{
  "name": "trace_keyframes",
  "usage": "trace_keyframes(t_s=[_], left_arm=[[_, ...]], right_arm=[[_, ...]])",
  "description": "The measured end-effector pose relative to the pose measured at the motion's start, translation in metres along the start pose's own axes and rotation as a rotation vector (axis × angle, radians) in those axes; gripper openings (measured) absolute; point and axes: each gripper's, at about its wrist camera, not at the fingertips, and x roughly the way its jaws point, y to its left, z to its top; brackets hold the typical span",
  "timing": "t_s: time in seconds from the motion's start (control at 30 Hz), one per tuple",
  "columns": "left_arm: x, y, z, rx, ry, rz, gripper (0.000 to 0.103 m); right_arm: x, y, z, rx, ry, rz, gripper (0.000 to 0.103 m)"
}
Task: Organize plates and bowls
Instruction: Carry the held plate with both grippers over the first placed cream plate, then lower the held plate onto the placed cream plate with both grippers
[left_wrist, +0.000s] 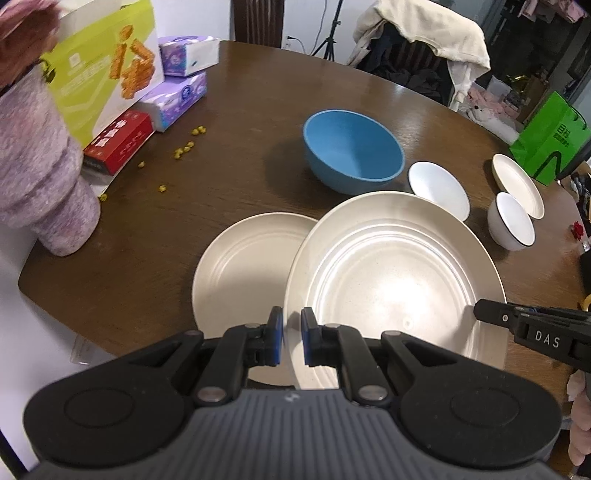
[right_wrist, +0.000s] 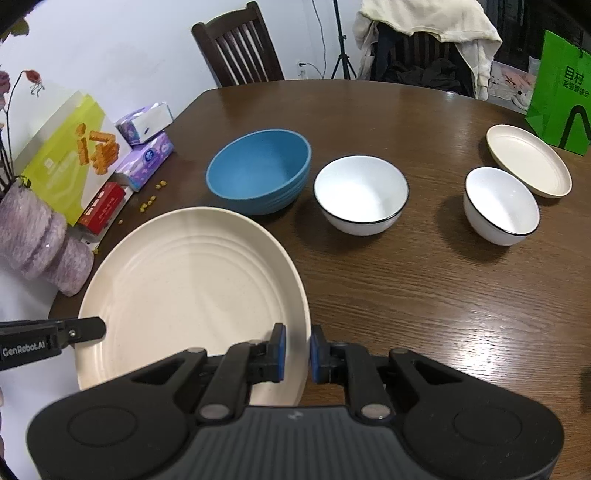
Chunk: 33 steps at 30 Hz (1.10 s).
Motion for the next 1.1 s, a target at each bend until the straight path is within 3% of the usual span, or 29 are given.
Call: trace_keyframes(t_s=[1.1], left_arm=[[0.05,0.059,0.002,-0.077,0.045,0.124,0.011]], right_arm=[[0.075,0.063,0.004,-0.094,0.052,0.002,0.014]])
